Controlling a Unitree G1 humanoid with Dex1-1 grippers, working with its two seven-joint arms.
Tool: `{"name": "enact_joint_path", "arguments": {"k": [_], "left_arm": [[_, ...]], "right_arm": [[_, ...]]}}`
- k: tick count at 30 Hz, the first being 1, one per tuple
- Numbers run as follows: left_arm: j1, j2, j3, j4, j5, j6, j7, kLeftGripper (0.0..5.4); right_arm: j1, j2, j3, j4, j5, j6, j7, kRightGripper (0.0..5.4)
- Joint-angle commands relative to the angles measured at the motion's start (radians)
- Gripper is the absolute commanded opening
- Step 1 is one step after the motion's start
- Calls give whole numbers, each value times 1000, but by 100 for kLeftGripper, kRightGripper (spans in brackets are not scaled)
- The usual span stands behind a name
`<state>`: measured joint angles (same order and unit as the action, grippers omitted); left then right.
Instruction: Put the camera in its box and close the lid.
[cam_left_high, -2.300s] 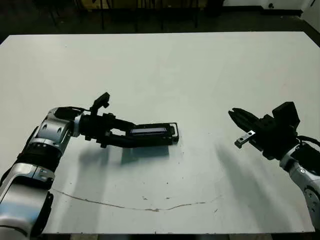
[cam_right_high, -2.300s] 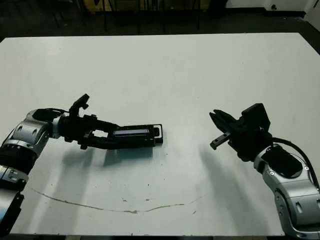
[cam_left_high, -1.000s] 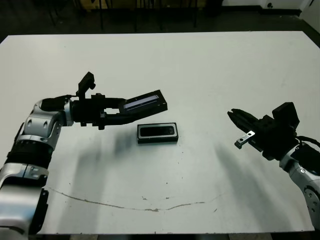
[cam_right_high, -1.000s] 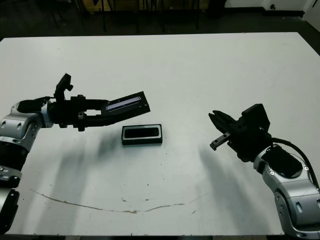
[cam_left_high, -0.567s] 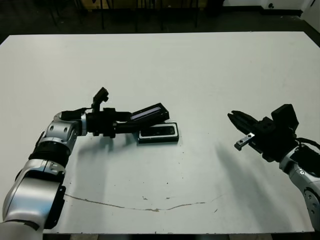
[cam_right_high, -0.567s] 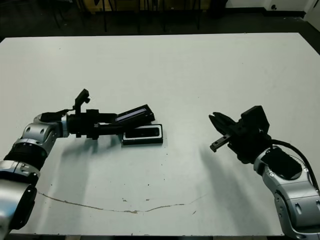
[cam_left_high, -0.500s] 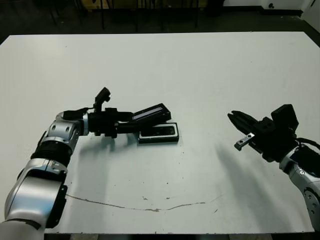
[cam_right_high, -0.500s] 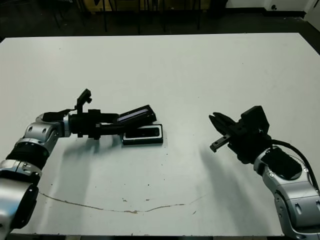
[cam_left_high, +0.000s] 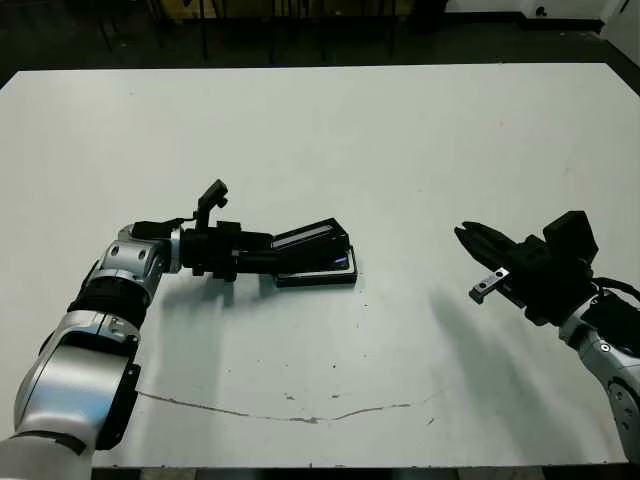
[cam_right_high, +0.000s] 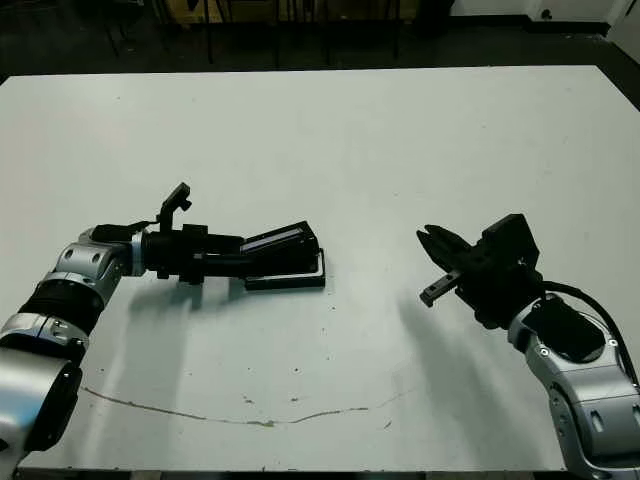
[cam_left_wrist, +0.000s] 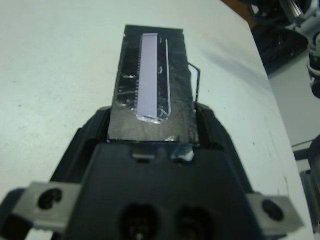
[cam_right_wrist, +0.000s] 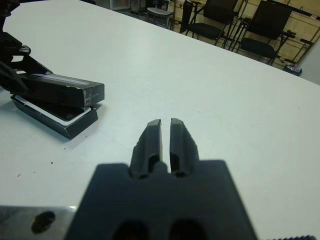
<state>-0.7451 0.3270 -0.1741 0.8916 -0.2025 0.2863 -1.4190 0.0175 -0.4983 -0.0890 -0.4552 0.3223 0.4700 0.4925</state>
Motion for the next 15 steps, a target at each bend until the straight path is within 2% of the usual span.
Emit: {"name": "enact_joint_path", "arguments": {"k": [1,7,15], "left_arm": [[-2,27,-41,37,64,-6,-28,274],[-10,14,-69,72,109,-116,-41,274],[-13,-3,-126,88,164,-193,-33,274]], "right_arm": [[14,3,1,20,-3,-9,6,0],[15,4,-1,33,4,-28,18,0],[23,5,-9,35,10,-38,21,0]]}}
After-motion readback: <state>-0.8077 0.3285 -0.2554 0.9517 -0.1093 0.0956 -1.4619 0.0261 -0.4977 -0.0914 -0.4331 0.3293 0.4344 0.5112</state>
